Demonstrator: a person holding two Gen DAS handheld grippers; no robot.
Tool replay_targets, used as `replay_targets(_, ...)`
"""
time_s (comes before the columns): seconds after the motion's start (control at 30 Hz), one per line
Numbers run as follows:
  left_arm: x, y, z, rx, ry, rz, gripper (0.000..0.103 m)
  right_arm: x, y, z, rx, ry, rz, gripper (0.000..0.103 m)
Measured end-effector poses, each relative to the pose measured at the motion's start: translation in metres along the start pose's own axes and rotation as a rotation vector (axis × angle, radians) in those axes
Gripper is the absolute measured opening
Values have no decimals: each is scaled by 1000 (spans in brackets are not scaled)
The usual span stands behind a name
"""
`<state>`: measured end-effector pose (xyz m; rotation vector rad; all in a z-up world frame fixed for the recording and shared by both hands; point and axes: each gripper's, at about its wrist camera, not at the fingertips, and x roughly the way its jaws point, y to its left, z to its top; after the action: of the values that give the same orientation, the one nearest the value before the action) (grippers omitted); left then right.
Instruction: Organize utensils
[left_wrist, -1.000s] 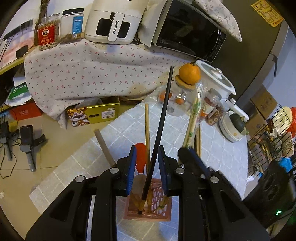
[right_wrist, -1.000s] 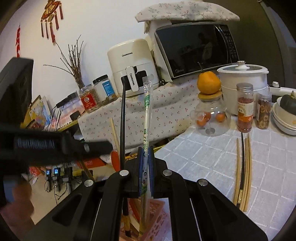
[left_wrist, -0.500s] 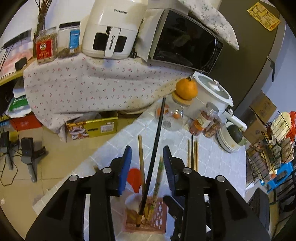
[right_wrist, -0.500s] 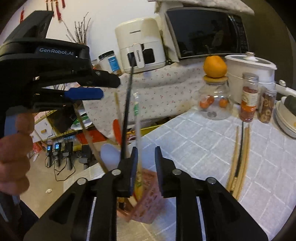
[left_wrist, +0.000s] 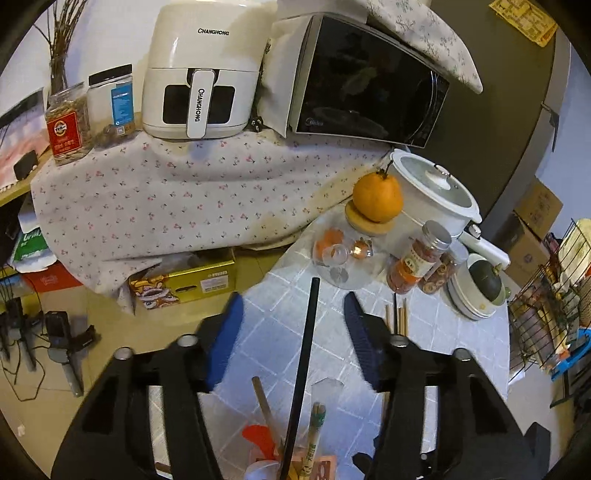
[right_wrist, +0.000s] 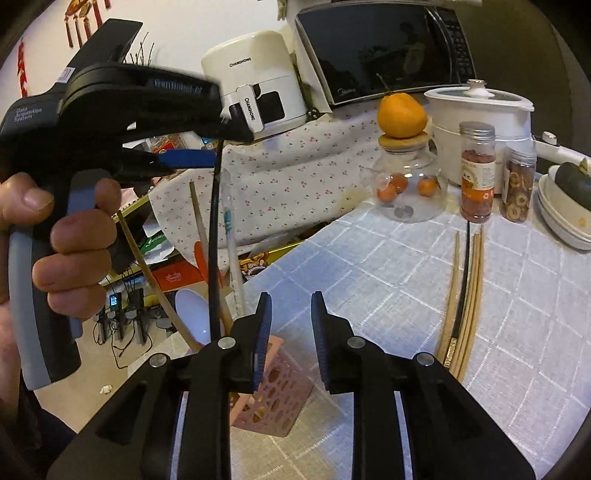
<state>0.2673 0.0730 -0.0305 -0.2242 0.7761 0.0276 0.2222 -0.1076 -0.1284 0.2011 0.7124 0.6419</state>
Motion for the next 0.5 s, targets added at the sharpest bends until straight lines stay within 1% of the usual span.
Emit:
replay_targets(0.03,2,-1,-1,2,9,-8,20,0,-1,0,2,1,-3,23)
replay_targets(0.07,4,-2,-1,4,20,-15,7,1,-1,1,3,3,-6,23)
replay_targets(0.1,5,-4,-3,10,28,-14,5,1,-2,1,6,3,-9,23)
replay_targets(0.2,-6,-10,-8,42,-4,16,4,-1,-1,3,6,-4,-7,23)
replay_targets(0.37,-43,-14,-25,63,-95,30,4,-5,-1,7,15,-26,-2,23)
replay_targets(0.43,-52,-15,-32,77,-133,55,4,-7,-1,8,15,-35,-1,23)
replay_targets(0.5,-56,-14,-33,73,-160,64,4,-10,-1,9,20,-45,-1,23)
